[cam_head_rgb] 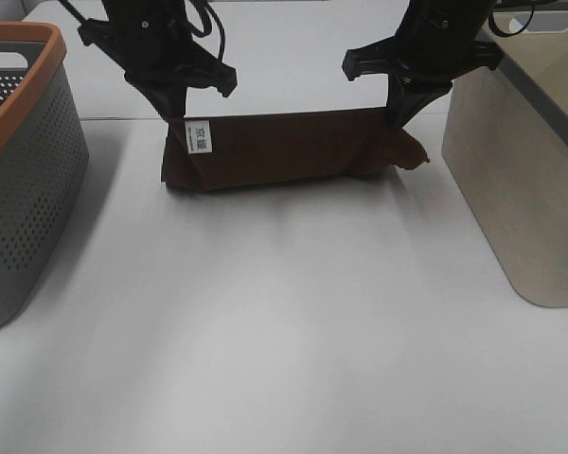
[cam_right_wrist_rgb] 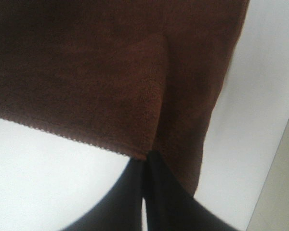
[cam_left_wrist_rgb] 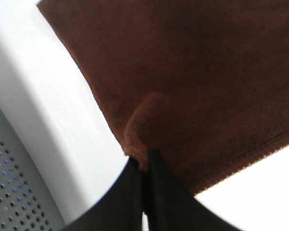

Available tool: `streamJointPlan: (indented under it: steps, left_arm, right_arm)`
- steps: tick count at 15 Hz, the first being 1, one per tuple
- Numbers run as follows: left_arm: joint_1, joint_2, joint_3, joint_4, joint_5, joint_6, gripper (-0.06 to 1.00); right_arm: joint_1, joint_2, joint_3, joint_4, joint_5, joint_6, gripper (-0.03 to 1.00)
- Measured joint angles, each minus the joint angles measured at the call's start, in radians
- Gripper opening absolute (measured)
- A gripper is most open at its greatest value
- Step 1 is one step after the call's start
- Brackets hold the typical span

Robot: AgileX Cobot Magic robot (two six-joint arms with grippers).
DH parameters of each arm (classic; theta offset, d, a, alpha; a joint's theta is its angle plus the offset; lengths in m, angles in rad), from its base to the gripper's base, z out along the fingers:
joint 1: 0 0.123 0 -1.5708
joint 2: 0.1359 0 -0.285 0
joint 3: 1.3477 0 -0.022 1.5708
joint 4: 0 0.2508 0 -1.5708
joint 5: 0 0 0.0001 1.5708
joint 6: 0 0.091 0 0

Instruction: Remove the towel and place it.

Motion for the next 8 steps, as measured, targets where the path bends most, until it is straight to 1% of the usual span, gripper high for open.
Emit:
streamJointPlan:
  steps: [4,5,8]
  left_arm:
    - [0.000,-0.109,0.218,-0.010,-0.003,0.000,0.00]
    - [0.000,-0.138,0.259,-0.015,-0.006,0.000,0.00]
    - [0.000,-0.164,0.361,-0.047,-0.011,0.000,0.00]
  right_arm:
    - [0.000,0.000,0.000,0.116,0.133,-0.002,0.00]
    - [0.000,0.000,0.000,0.130,0.151,-0.002,0.00]
    - [0.001,0.000,0.000,0.179,0.157,-0.002,0.00]
